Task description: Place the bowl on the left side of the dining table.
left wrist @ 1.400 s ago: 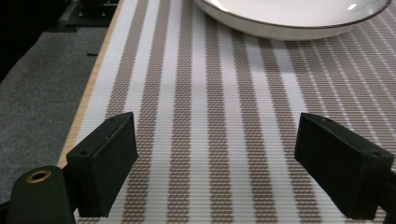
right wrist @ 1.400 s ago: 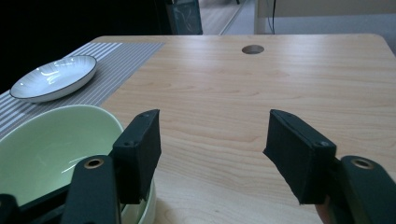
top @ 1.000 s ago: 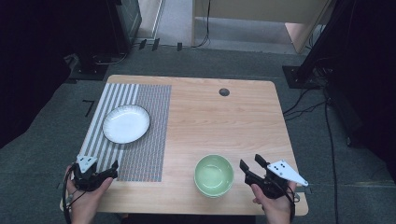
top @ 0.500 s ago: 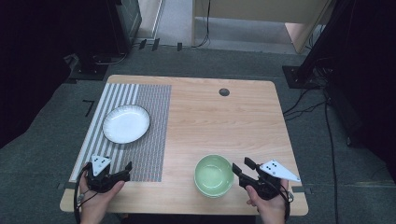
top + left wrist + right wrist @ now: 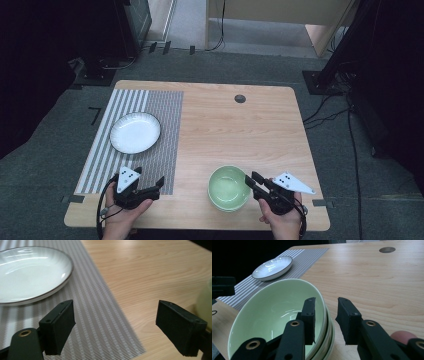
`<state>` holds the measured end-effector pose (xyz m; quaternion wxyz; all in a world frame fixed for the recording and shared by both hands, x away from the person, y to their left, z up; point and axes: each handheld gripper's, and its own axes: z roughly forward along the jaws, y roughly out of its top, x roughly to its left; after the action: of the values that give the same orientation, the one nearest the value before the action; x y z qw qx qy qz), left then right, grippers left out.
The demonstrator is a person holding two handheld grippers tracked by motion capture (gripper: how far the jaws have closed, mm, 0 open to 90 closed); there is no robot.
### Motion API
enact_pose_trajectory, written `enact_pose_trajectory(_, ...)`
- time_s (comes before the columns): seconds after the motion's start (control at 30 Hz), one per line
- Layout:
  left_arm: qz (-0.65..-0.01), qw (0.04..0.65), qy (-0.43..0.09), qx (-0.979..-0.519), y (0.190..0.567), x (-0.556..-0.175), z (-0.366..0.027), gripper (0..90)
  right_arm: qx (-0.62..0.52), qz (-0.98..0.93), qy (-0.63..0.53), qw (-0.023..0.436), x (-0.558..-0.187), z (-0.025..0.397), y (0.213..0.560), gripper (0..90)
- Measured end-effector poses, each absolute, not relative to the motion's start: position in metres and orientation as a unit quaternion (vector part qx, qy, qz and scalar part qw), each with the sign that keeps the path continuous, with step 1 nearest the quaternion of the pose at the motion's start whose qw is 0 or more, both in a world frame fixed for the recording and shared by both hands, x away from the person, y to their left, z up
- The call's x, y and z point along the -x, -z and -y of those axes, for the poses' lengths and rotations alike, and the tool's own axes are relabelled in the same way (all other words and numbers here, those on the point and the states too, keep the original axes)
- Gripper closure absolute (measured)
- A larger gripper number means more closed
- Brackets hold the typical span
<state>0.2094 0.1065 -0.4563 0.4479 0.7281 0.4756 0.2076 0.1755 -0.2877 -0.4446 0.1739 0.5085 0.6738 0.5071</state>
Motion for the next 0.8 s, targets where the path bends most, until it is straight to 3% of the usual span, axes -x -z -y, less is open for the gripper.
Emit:
enact_pose_trajectory(0.1, -0.469, 0.467, -0.197, -0.724, 0.45, -0.208, -0.099, 23.1, -0.515, -0.676, -0.497, 0.172, -0.176, 0.285, 0.446, 68.3)
enact_pose_trajectory(0.37, -0.445, 0.487, -0.186, -0.728, 0.437, -0.208, -0.077, 23.7, -0.516, -0.679, -0.49, 0.181, -0.177, 0.279, 0.45, 68.8)
enact_pose_trajectory(0.53, -0.427, 0.502, -0.175, -0.731, 0.431, -0.207, -0.059, 30.4, -0.514, -0.673, -0.502, 0.177, -0.178, 0.28, 0.453, 81.6)
enact_pose_trajectory(0.8, -0.414, 0.508, -0.161, -0.738, 0.427, -0.209, -0.034, 31.6, -0.512, -0.675, -0.504, 0.17, -0.179, 0.281, 0.456, 84.2)
